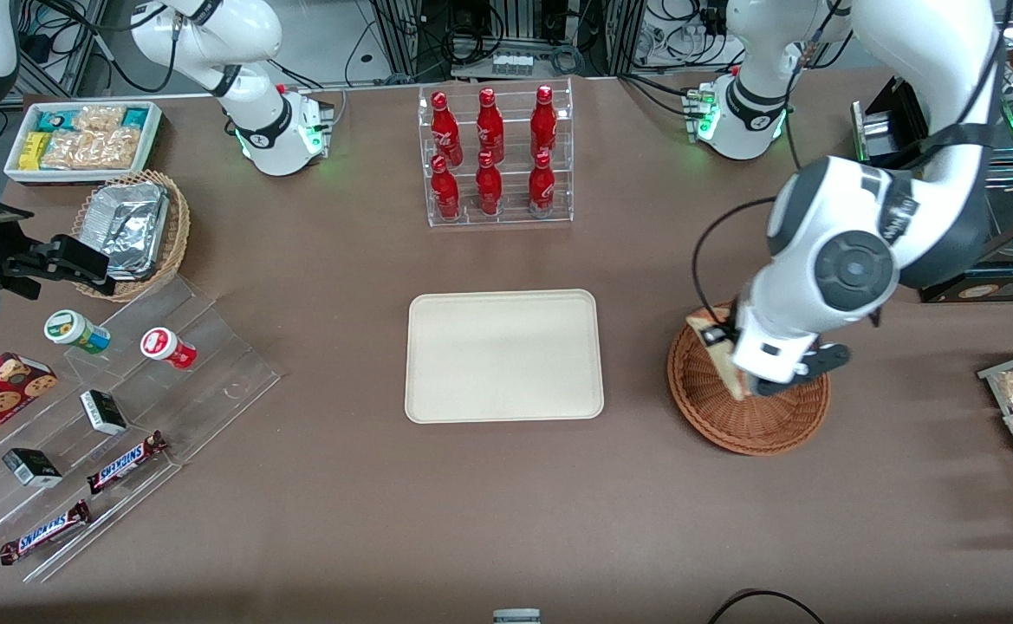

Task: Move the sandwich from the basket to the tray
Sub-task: 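Lift the sandwich and carry it toward the white tray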

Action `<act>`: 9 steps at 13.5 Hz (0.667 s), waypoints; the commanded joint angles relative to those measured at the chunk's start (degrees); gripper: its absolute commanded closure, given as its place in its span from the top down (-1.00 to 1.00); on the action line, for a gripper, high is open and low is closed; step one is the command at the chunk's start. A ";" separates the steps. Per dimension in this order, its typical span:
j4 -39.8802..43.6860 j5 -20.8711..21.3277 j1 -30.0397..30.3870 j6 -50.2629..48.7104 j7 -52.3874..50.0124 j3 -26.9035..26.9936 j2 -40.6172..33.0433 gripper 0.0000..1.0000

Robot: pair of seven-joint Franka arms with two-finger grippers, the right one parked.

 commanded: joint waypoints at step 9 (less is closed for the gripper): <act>1.30 0.59 -4.11 6.23 6.75 -9.04 8.10 -1.00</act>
